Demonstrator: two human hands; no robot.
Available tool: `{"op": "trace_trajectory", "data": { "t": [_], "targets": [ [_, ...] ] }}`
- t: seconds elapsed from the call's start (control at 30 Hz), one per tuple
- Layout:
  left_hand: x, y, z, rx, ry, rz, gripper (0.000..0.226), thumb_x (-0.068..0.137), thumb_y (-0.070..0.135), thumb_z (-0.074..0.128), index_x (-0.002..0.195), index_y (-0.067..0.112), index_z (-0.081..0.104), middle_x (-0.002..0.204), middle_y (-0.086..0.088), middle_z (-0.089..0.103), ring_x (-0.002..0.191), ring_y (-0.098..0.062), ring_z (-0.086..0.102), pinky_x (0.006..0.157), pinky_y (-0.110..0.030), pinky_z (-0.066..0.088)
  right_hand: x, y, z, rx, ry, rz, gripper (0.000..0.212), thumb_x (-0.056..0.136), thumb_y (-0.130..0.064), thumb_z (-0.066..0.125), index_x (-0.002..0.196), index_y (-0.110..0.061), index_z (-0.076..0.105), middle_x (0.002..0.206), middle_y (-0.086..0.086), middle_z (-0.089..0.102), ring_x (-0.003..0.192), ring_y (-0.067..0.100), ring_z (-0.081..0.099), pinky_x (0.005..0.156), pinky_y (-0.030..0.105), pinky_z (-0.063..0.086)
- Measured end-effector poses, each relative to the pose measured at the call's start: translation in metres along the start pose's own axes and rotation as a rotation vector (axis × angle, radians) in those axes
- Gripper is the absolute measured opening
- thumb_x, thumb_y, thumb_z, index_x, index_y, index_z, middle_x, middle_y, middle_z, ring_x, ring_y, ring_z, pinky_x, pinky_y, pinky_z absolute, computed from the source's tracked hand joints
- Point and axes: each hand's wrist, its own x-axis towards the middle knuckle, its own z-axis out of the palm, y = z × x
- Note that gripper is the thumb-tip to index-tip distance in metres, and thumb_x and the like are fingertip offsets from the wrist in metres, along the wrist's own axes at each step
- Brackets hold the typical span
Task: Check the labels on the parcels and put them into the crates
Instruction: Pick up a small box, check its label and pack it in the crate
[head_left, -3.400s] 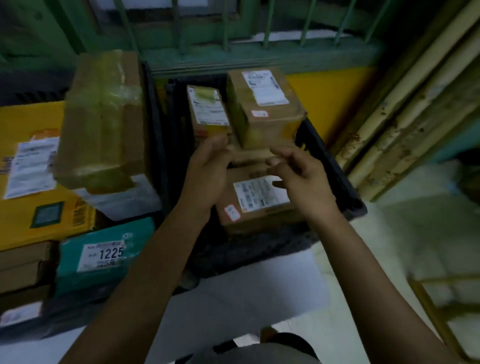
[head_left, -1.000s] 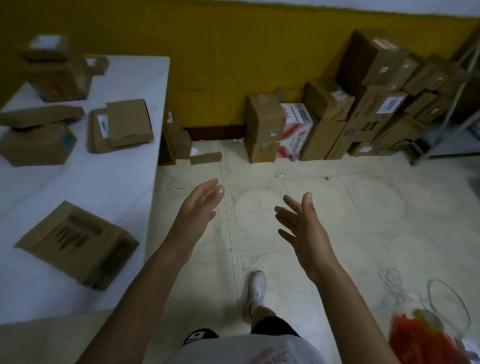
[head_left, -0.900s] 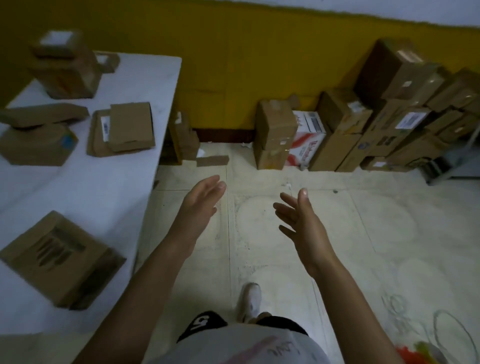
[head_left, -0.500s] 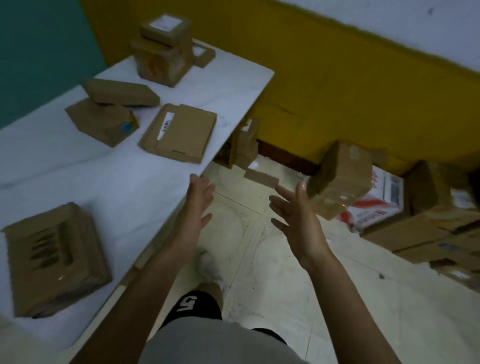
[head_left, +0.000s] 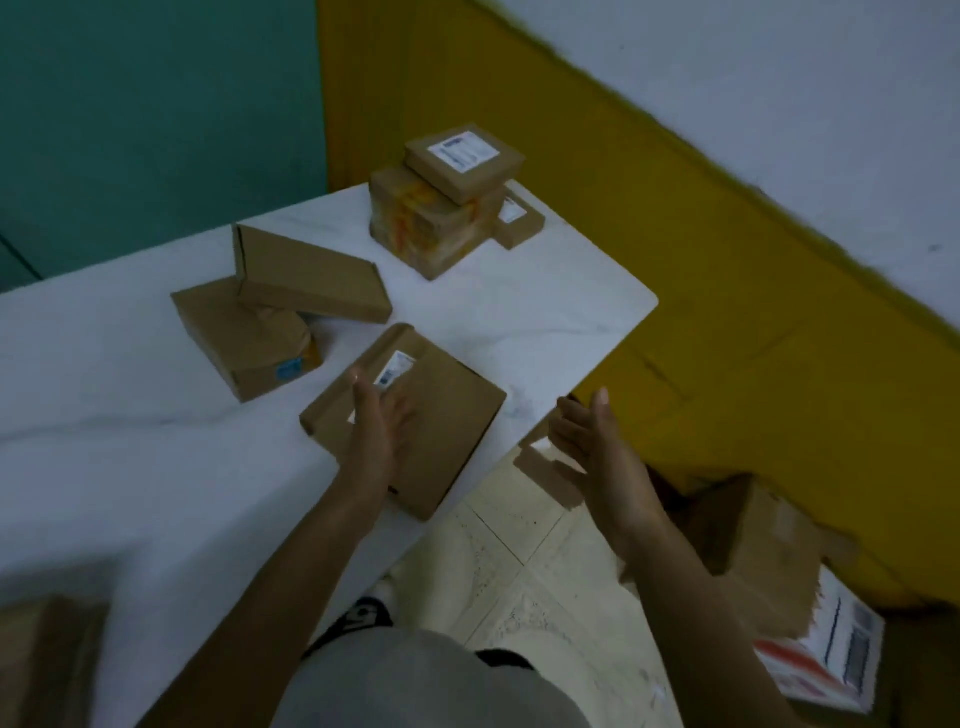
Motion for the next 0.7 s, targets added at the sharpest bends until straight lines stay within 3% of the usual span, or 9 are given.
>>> {"op": "trace_trajectory", "data": {
  "t": [0.23, 0.37, 0.5, 0.57, 0.63, 0.7],
  "targets": [
    [0.034, 0.019, -0.040, -0.109, 0.188, 0.070, 0.081, 0.090, 0.069, 0.002, 0.146, 0.019, 0.033, 0.147, -0.006, 0.043, 0.135, -0.021, 0.039, 0.114, -0.040, 0.024, 0.086, -0.021, 0.029, -0.064, -0.192, 0.125, 0.079, 0.076, -0.071, 0.035, 0.137, -0.022, 0.049, 0.134, 0.001, 0.054, 0.120, 0.015, 0.051, 0.106, 0.040, 0.037],
    [0.033, 0.006, -0.051, -0.102, 0.370, 0.064, 0.082, 0.088, 0.071, 0.003, 0.144, 0.023, 0.038, 0.141, 0.000, 0.050, 0.120, -0.014, 0.049, 0.102, -0.032, 0.033, 0.137, -0.028, 0.044, -0.100, -0.251, 0.172, 0.065, 0.090, -0.062, 0.036, 0.137, -0.018, 0.050, 0.127, 0.002, 0.058, 0.110, 0.012, 0.056, 0.102, 0.033, 0.039],
    [0.038, -0.014, -0.040, -0.100, 0.615, 0.053, 0.069, 0.093, 0.065, 0.015, 0.146, 0.024, 0.035, 0.149, 0.001, 0.040, 0.132, -0.017, 0.040, 0.112, -0.039, 0.028, 0.191, -0.031, 0.053, -0.259, -0.331, 0.134, 0.057, 0.096, -0.053, 0.041, 0.138, -0.016, 0.049, 0.132, 0.001, 0.055, 0.120, 0.015, 0.052, 0.102, 0.031, 0.038],
    [0.041, -0.024, -0.026, -0.042, 0.727, 0.006, 0.061, 0.096, 0.058, 0.028, 0.147, 0.026, 0.030, 0.153, 0.001, 0.032, 0.138, -0.021, 0.034, 0.115, -0.043, 0.026, 0.212, -0.032, 0.054, -0.375, -0.421, 0.139, 0.045, 0.096, -0.051, 0.044, 0.125, -0.021, 0.058, 0.123, -0.005, 0.058, 0.114, 0.012, 0.053, 0.100, 0.031, 0.040],
    [0.043, -0.037, -0.008, -0.008, 0.818, -0.066, 0.062, 0.095, 0.057, 0.037, 0.148, 0.027, 0.027, 0.155, 0.000, 0.028, 0.139, -0.025, 0.032, 0.114, -0.048, 0.027, 0.227, -0.032, 0.055, -0.479, -0.549, 0.130, 0.026, 0.096, -0.049, 0.048, 0.100, -0.029, 0.064, 0.103, -0.016, 0.063, 0.093, -0.001, 0.059, 0.082, 0.026, 0.046],
    [0.047, -0.046, 0.011, -0.026, 0.885, -0.092, 0.060, 0.095, 0.054, 0.041, 0.147, 0.029, 0.026, 0.155, -0.001, 0.027, 0.139, -0.027, 0.032, 0.112, -0.050, 0.029, 0.237, -0.032, 0.053, -0.576, -0.681, 0.136, 0.019, 0.094, -0.046, 0.052, 0.098, -0.032, 0.063, 0.102, -0.012, 0.066, 0.091, 0.000, 0.062, 0.076, 0.026, 0.048]
  ]
}}
